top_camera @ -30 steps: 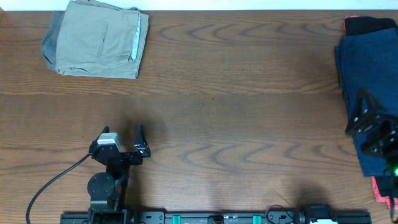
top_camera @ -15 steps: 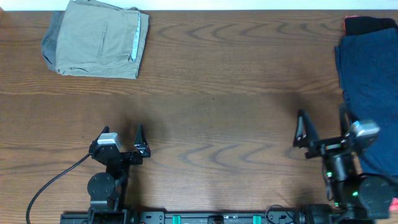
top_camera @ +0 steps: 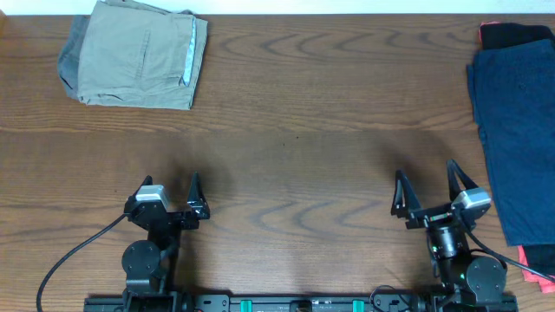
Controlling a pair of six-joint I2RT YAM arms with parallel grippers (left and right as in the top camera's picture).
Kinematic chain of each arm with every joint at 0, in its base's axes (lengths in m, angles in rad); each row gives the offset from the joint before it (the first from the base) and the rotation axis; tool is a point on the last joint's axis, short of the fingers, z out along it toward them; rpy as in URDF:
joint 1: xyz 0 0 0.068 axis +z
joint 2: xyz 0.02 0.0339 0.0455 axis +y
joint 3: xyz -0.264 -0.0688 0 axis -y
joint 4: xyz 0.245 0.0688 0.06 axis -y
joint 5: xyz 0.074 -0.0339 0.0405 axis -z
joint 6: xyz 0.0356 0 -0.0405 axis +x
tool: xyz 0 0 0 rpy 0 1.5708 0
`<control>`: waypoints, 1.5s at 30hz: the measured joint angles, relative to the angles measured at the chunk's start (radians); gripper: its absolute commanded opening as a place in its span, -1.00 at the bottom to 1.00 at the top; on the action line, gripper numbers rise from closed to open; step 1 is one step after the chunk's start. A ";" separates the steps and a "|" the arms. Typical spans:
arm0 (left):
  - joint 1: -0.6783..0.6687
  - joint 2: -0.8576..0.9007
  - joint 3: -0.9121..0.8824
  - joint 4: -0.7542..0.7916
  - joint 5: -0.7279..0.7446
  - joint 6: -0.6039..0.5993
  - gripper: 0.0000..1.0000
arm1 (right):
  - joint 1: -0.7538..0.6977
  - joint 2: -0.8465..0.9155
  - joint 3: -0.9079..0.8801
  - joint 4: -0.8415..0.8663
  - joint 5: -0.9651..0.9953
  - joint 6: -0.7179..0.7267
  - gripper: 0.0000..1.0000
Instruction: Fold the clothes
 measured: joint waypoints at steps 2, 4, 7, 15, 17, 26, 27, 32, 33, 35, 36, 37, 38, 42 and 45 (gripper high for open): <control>0.000 0.000 0.000 0.000 0.000 0.000 0.95 | 0.000 -0.001 -0.016 0.000 0.015 0.000 0.98; 0.000 0.000 0.000 0.000 0.000 0.000 0.96 | 0.004 -0.006 -0.029 0.000 0.033 0.000 0.99; 0.000 0.000 0.000 0.000 0.000 0.000 0.95 | 0.006 -0.006 -0.046 0.007 0.062 0.000 0.98; 0.000 0.000 0.000 0.000 0.000 0.000 0.95 | 0.006 -0.007 -0.069 -0.082 0.141 -0.001 0.99; 0.000 0.000 0.000 0.000 0.000 0.000 0.96 | 0.006 -0.010 -0.068 -0.140 0.148 -0.001 0.98; 0.000 0.000 0.000 0.000 0.000 0.000 0.95 | 0.006 -0.011 -0.072 -0.172 0.160 -0.001 0.99; 0.000 0.000 0.000 0.000 0.000 0.000 0.95 | 0.006 -0.011 -0.072 -0.172 0.161 -0.001 0.98; 0.000 0.000 0.000 0.000 0.000 0.000 0.95 | 0.006 -0.011 -0.072 -0.172 0.161 -0.001 0.99; 0.000 0.000 0.000 0.000 0.000 0.000 0.96 | 0.006 -0.011 -0.072 -0.172 0.161 -0.001 0.99; 0.000 0.000 0.000 0.000 0.000 0.000 0.96 | 0.006 -0.011 -0.072 -0.172 0.161 -0.001 0.99; 0.000 0.000 0.000 0.000 0.000 0.000 0.96 | 0.006 -0.011 -0.072 -0.172 0.161 -0.002 0.99; 0.000 0.000 0.000 0.000 0.000 0.000 0.96 | 0.006 -0.011 -0.072 -0.171 0.161 -0.001 0.99; 0.000 0.000 0.000 0.000 0.000 0.000 0.96 | 0.006 -0.011 -0.072 -0.172 0.161 -0.001 0.98; 0.000 0.000 0.000 0.000 0.000 0.000 0.96 | 0.006 -0.011 -0.072 -0.172 0.161 -0.001 0.98; 0.000 0.000 0.000 0.000 0.000 0.000 0.96 | 0.006 -0.011 -0.072 -0.172 0.161 -0.001 0.98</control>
